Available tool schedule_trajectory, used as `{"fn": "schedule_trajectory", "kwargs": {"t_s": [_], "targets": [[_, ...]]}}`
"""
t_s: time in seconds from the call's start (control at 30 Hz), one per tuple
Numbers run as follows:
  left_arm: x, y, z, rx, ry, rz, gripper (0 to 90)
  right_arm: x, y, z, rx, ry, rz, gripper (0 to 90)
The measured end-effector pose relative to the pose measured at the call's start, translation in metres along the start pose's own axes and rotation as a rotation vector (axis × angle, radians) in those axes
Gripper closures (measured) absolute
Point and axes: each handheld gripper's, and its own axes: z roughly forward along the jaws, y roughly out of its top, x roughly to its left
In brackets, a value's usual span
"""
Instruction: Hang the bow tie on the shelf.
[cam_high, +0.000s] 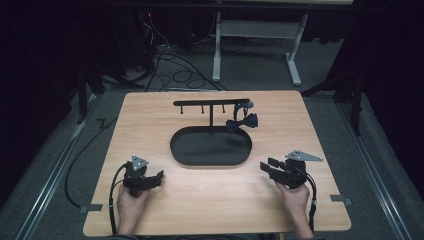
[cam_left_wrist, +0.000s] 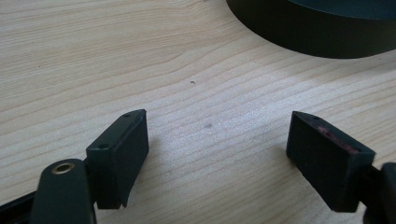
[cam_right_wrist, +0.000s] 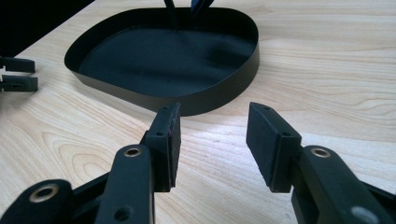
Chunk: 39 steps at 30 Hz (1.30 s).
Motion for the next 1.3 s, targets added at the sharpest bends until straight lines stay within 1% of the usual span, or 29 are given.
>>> {"fn": "schedule_trajectory", "kwargs": {"t_s": [0.3, 0.37, 0.7, 0.8, 0.87, 0.9, 0.93, 1.0, 1.17, 1.3], "targets": [[0.000, 0.000, 0.000, 0.002, -0.001, 0.000, 21.5, 0.004, -0.003, 0.007, 0.015, 0.008, 0.000, 56.3], [0.000, 0.000, 0.000, 0.002, -0.001, 0.000, 21.5, 0.004, -0.004, 0.009, 0.019, 0.008, -0.008, 56.3], [0.000, 0.000, 0.000, 0.001, -0.001, 0.000, 21.5, 0.006, -0.009, 0.016, 0.045, 0.009, 0.001, 56.2], [0.000, 0.000, 0.000, 0.001, -0.001, 0.000, 21.5, 0.007, -0.010, 0.018, 0.052, 0.006, -0.008, 56.2], [0.000, 0.000, 0.000, 0.001, -0.001, 0.000, 21.5, 0.008, -0.011, 0.019, 0.057, 0.005, -0.005, 56.2], [0.000, 0.000, 0.000, 0.001, -0.001, 0.000, 21.5, 0.008, -0.011, 0.021, 0.055, 0.005, -0.014, 56.2], [0.000, 0.000, 0.000, 0.001, -0.001, 0.000, 21.5, 0.009, -0.012, 0.021, 0.060, 0.004, -0.008, 56.1], [0.000, 0.000, 0.000, 0.001, -0.001, 0.000, 21.4, 0.009, -0.012, 0.022, 0.064, 0.003, -0.016, 56.2], [0.000, 0.000, 0.000, 0.001, -0.001, 0.000, 21.5, 0.009, -0.015, 0.026, 0.082, -0.003, -0.010, 56.1], [0.000, 0.000, 0.000, 0.001, -0.001, 0.000, 21.5, 0.009, -0.017, 0.030, 0.095, -0.012, -0.017, 56.1]]}}
